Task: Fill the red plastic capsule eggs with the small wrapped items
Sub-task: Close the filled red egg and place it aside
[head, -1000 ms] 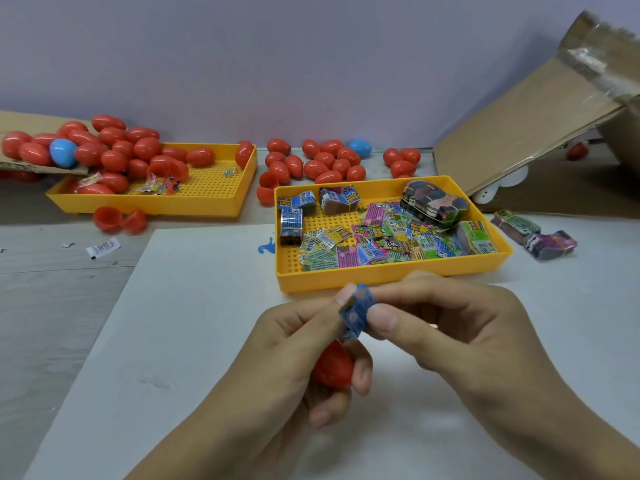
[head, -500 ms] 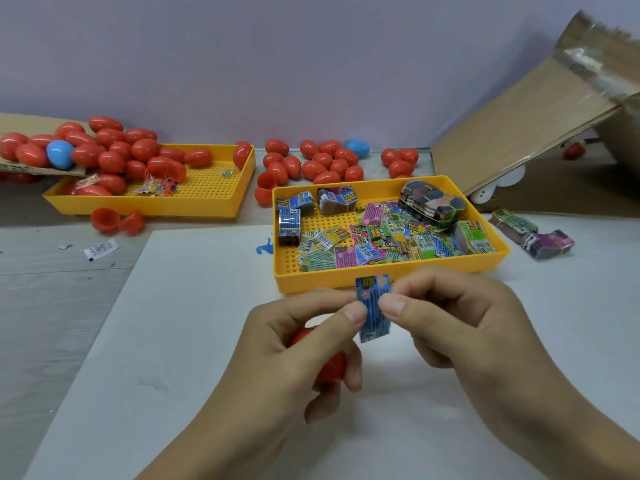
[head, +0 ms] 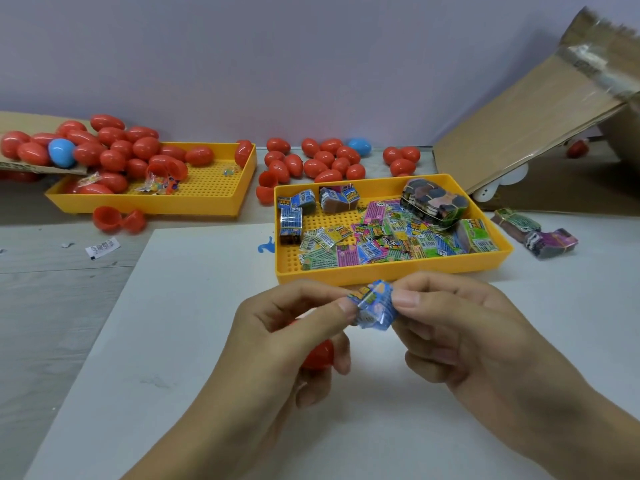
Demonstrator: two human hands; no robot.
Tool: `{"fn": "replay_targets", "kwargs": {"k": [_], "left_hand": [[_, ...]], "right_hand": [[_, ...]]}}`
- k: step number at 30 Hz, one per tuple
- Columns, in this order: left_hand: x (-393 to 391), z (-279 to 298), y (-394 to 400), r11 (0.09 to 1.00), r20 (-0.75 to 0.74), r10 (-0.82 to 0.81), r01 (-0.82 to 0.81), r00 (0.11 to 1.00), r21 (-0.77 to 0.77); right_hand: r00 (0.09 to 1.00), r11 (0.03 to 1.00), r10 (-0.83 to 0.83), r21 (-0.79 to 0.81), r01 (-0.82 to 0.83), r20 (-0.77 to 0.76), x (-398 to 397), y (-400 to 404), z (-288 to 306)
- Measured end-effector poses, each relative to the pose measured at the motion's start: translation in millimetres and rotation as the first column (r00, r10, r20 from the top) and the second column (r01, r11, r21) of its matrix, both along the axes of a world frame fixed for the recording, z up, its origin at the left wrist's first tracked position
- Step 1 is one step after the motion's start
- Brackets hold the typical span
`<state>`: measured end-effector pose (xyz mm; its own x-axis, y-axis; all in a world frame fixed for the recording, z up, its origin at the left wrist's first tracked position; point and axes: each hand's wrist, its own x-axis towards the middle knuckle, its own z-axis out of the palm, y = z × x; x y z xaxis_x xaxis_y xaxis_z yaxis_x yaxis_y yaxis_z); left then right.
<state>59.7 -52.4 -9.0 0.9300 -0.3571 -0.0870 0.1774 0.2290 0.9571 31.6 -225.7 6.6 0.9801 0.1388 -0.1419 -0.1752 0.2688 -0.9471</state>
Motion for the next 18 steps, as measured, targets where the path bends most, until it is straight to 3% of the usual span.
{"fn": "replay_targets", "kwargs": {"k": [3,5,7,9,10,15,18], "left_hand": [[-4.7,-5.3,-1.8,0.966,0.253,0.059,-0.119,0.966,0.229],[-5.8,-5.6,-2.7,0.956,0.296,0.064,-0.143,0.953,0.255],[-1.8,-6.0,-3.1,0.989,0.148,0.069,-0.087,0.987,0.121],[2.8,-4.7,-5.0,0.987,-0.096,0.033,-0.047,0.995,-0.152],[4.0,-3.5,-5.2,0.967,-0.150,0.025,-0.061,0.988,-0.246],[-0.3,0.4,-6.8,0.928,-0.070,0.090,-0.109,0.993,-0.356],[-1.8,-0.9,-4.4,0.937,0.018,0.130,-0.117,0.991,-0.330]], "right_hand": [[0.999,0.998,0.021,-0.066,-0.019,0.030,-1.6,2.5,-2.5],[0.999,0.995,0.014,-0.104,-0.009,0.049,-1.5,3.1,-5.1],[0.993,0.988,-0.021,-0.152,0.039,0.117,-1.9,4.0,-6.5],[0.966,0.964,-0.075,-0.229,0.134,0.249,-1.9,5.0,-7.1],[0.948,0.949,-0.099,-0.258,0.181,0.303,-1.8,5.6,-7.0],[0.903,0.901,-0.174,-0.307,0.307,0.393,-1.7,5.4,-7.7],[0.889,0.889,-0.219,-0.293,0.351,0.403,-1.4,4.6,-8.0]]}}
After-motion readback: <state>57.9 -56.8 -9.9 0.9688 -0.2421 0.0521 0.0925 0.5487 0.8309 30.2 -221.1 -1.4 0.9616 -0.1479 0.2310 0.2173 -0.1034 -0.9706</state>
